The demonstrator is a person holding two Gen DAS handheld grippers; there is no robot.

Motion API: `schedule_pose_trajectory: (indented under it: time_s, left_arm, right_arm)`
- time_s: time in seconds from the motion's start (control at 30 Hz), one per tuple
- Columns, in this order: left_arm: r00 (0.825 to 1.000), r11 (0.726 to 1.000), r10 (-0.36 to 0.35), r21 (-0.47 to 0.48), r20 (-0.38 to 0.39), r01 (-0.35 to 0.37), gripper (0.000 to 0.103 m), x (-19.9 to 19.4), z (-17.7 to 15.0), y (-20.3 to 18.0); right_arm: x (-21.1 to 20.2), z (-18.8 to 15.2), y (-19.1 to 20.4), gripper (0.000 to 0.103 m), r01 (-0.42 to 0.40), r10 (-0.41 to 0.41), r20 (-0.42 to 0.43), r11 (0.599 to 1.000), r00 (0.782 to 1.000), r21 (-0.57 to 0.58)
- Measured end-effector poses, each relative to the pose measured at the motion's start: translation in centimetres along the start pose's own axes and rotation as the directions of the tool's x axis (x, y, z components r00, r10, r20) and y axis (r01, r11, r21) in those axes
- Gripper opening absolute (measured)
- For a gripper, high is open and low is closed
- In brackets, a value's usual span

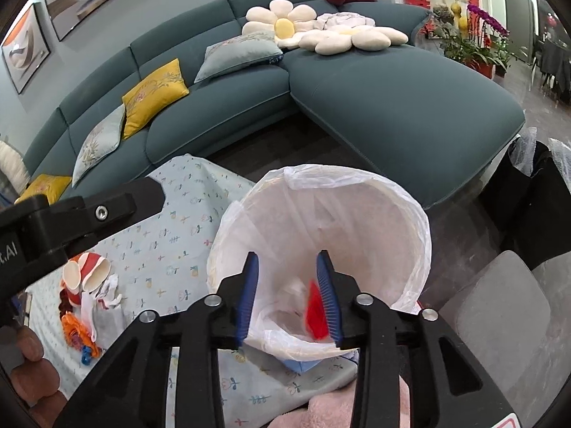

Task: Collect trash
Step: 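Carry the red envelope with the right gripper into the white bin and release, then move the right gripper back over the trash pile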

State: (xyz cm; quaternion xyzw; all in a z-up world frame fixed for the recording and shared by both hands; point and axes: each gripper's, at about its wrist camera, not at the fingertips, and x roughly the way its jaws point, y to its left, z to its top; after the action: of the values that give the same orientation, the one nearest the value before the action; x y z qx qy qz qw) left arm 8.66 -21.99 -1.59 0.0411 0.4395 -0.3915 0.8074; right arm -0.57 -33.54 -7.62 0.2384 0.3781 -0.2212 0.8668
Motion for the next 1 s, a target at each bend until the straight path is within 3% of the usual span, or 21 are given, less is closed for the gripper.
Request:
schedule_pose_trajectory:
  time_s: [0.53, 1.0]
  left_arm:
    - [0.993, 0.985, 0.109, -0.136, 0.038, -0.103, 0.058, -5.0, -2.3, 6.7]
    - [0.960, 0.913, 0.275, -0.326, 0.045, -0.246, 0.070, -11.8, -6.7, 17.7]
  right_arm:
    - [-2.4, -0.9, 5.2, 0.045, -0.041, 0.042, 0.008, 0.996, 0.999, -0.082]
    - [-3.6, -3.9, 14.6, 0.047, -0.136, 0.130, -0.043, 0.967, 0.991, -0.215]
